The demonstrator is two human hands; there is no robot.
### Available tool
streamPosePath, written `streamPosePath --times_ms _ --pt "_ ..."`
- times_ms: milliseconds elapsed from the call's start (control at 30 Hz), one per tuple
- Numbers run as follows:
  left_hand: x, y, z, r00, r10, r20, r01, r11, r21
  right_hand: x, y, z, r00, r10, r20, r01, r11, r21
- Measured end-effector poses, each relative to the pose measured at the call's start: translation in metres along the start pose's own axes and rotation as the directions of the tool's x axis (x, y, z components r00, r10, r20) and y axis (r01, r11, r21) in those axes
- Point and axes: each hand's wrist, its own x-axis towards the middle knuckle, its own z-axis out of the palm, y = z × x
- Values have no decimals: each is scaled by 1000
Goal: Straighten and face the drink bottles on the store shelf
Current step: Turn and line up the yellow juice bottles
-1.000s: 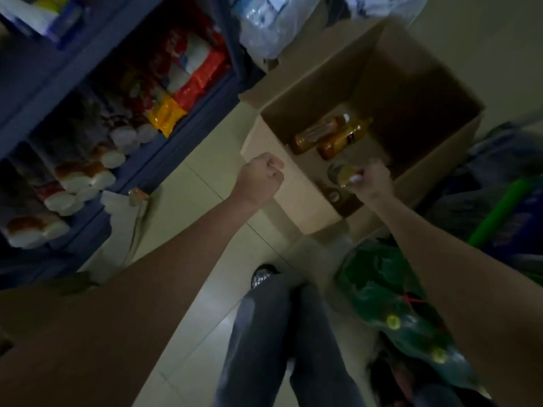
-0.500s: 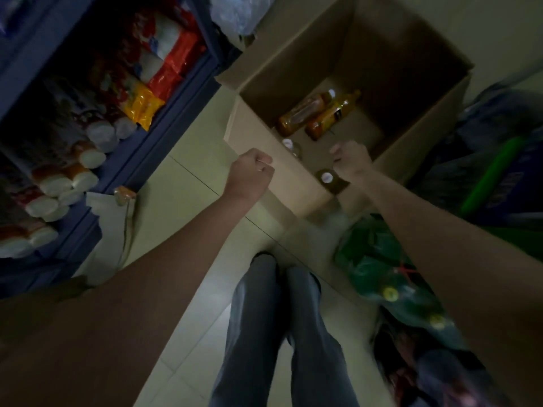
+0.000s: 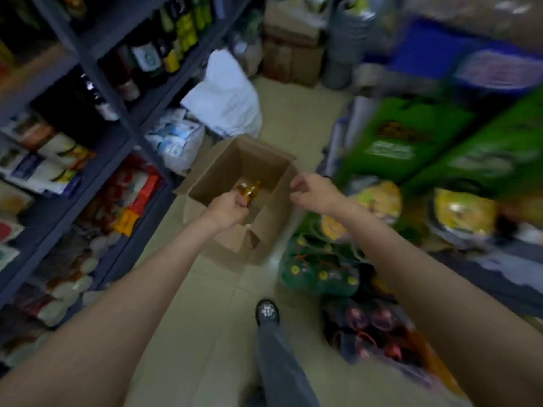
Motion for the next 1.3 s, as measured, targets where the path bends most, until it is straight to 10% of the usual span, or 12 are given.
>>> streamPosePath --times_ms 100,267,467,600,700,833,1133,1300 --pt "-61 55 33 969 170 176 -190 977 101 -122 14 -50 999 -7 46 5 999 36" --pt "-140 188 111 821 471 323 -550 804 224 -320 97 -182 925 168 -342 -171 985 24" --pt "-232 361 265 553 659 510 -827 507 242 -544 245 -267 542 532 -650 -188 831 523" --pt "-313 479 422 336 758 559 -937 332 112 -678 357 -276 359 648 -672 -265 761 592" --pt "-383 570 534 188 800 570 -977 214 23 -777 443 -306 97 650 -754 -245 750 615" --pt "-465 664 638 85 833 546 -993 115 -22 -874 516 -352 37 641 -767 -306 738 602" --pt "-547 819 821 213 854 475 -905 355 -233 -1017 673 -432 -129 669 -732 -164 714 681" --pt "-568 941 953 158 902 403 -884 311 -349 -1106 793 -496 -233 655 -719 -315 649 693"
